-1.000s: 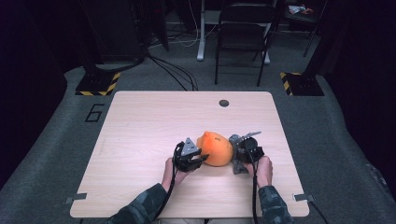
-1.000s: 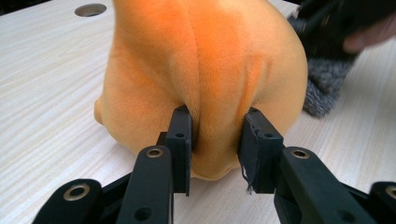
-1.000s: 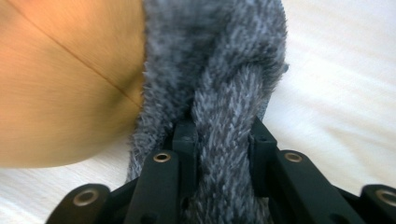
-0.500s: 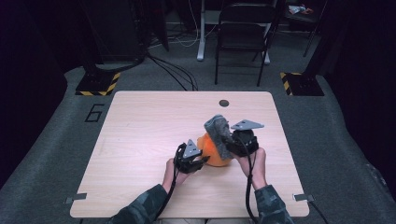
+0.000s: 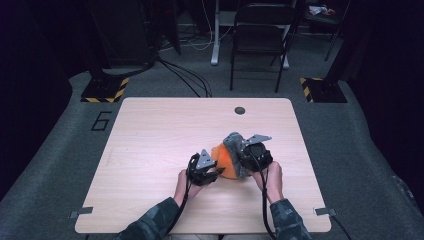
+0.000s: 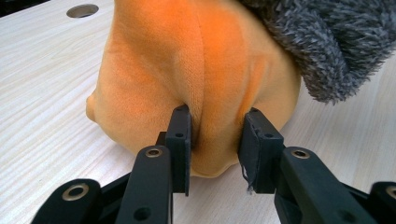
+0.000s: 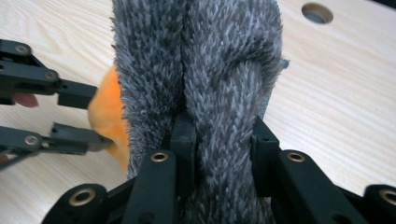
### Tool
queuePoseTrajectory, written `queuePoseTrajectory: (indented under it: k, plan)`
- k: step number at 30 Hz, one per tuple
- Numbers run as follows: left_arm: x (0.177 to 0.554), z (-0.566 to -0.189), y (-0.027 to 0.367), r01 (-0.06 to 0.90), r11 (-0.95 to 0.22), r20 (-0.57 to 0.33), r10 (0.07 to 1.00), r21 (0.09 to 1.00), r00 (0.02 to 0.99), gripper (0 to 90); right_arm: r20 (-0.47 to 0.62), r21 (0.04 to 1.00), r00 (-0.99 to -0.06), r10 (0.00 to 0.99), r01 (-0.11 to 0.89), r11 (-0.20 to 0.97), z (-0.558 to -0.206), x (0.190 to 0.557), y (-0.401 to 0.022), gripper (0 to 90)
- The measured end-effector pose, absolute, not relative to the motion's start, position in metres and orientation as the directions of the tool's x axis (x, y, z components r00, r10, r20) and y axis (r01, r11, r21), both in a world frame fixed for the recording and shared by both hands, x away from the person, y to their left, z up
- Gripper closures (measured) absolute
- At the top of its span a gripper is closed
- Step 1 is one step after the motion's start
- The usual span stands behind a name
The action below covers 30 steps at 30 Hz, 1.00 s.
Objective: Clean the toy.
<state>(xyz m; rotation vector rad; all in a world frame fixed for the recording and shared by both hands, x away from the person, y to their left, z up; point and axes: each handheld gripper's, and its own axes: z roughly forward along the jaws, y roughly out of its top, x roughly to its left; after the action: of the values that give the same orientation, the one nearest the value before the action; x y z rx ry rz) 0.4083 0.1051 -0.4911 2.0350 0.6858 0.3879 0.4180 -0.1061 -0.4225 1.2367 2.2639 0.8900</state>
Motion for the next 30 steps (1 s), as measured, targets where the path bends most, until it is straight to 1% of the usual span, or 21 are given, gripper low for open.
queuePoseTrajectory:
  k: [12, 17, 21, 23, 26, 28, 30]
  plan:
    - [0.410, -0.491, 0.106, 0.313, -0.416, 0.004, 0.607, 0.854, 0.795, 66.4, -0.011, 0.633, -0.439, 0.899, 0.692, 0.346, -0.449, 0.432, -0.137, 69.7]
    - [0.410, -0.491, 0.106, 0.313, -0.414, 0.004, 0.608, 0.855, 0.794, 66.1, -0.035, 0.590, -0.393, 0.919, 0.734, 0.336, -0.473, 0.438, -0.145, 70.1]
    - [0.411, -0.491, 0.106, 0.318, -0.404, -0.003, 0.614, 0.858, 0.790, 65.8, -0.044, 0.547, -0.388, 0.921, 0.762, 0.347, -0.488, 0.441, -0.148, 70.3]
    - [0.412, -0.491, 0.107, 0.320, -0.407, -0.005, 0.612, 0.856, 0.791, 65.7, -0.034, 0.537, -0.374, 0.927, 0.775, 0.333, -0.486, 0.441, -0.151, 71.2]
    - [0.413, -0.491, 0.107, 0.322, -0.404, -0.007, 0.614, 0.856, 0.789, 65.3, -0.046, 0.572, -0.362, 0.931, 0.755, 0.322, -0.472, 0.441, -0.155, 72.2]
    - [0.413, -0.491, 0.108, 0.330, -0.394, -0.016, 0.620, 0.858, 0.784, 65.2, -0.047, 0.613, -0.361, 0.931, 0.725, 0.312, -0.457, 0.438, -0.158, 72.4]
    - [0.413, -0.491, 0.107, 0.330, -0.392, -0.016, 0.623, 0.859, 0.782, 65.1, -0.022, 0.661, -0.361, 0.932, 0.694, 0.285, -0.437, 0.432, -0.159, 72.4]
